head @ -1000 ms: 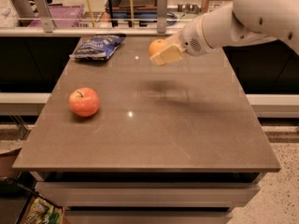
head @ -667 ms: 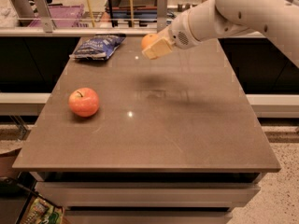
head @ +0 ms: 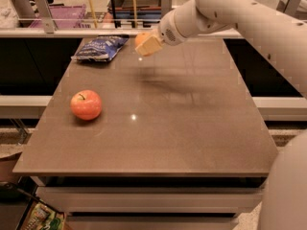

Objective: Move orange near blue chip bag

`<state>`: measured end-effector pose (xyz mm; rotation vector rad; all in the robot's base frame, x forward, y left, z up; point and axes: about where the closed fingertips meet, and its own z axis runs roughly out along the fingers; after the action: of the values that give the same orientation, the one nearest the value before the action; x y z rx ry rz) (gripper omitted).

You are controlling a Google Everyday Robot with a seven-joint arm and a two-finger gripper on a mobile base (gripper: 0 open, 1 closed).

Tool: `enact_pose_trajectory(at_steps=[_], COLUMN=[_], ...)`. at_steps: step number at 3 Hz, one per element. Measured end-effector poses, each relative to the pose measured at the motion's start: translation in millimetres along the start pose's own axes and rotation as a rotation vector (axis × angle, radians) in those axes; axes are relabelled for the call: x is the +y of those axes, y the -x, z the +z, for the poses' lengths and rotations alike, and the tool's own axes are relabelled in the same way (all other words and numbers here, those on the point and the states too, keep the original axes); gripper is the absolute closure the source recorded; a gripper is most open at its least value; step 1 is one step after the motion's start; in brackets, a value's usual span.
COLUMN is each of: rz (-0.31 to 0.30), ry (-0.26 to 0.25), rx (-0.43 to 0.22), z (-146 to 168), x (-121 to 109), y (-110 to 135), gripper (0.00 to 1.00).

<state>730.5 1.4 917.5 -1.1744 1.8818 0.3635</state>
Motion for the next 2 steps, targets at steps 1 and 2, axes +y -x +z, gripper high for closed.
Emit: enact_pose_trajectory(at_steps=[1,2], rz=[0.001,0.009], ry=[0.012,0.036], rx=[-0.006,-0.026], z=[25,48], x=[-7,-12], y=[0,-3], gripper=[1.0,1.0])
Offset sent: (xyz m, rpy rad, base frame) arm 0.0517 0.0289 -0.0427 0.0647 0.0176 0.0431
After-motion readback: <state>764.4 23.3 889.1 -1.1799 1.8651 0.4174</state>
